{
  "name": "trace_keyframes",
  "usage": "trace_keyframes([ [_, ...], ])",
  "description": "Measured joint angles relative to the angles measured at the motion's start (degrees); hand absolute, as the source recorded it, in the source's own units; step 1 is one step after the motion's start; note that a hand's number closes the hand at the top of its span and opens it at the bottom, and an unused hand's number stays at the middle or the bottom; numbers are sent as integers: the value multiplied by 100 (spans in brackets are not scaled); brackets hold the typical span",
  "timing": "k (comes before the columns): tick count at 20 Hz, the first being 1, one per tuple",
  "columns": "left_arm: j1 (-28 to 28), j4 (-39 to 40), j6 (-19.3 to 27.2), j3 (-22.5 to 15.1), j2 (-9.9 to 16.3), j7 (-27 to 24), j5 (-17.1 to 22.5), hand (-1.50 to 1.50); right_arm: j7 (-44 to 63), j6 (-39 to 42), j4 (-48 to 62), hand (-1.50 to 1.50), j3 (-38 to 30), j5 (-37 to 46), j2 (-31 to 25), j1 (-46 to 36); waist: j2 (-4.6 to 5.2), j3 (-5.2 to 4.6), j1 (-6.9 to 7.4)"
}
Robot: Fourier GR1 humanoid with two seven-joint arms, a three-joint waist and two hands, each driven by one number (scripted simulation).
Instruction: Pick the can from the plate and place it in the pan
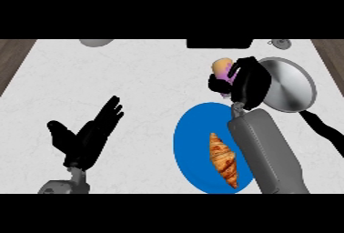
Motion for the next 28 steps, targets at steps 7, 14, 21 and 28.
trace_keyframes([
  [7,-49,3,-15,-3,-36,38,-53,0,-927,-740,1305,150,-752,-244,-690,-253,20,3,40],
  [14,-175,75,-30,-1,-81,19,-93,0,-1559,-1958,2661,150,-1467,-244,-1219,-509,52,7,103],
  [21,-189,154,-136,-6,-92,-78,-92,0,-2753,-2631,3689,150,-2224,-1053,-1868,-743,100,19,196],
  [28,-228,90,-139,-75,-140,-36,-123,0,-3535,-2576,4550,-150,-2776,-1709,-2321,-841,150,27,294],
])
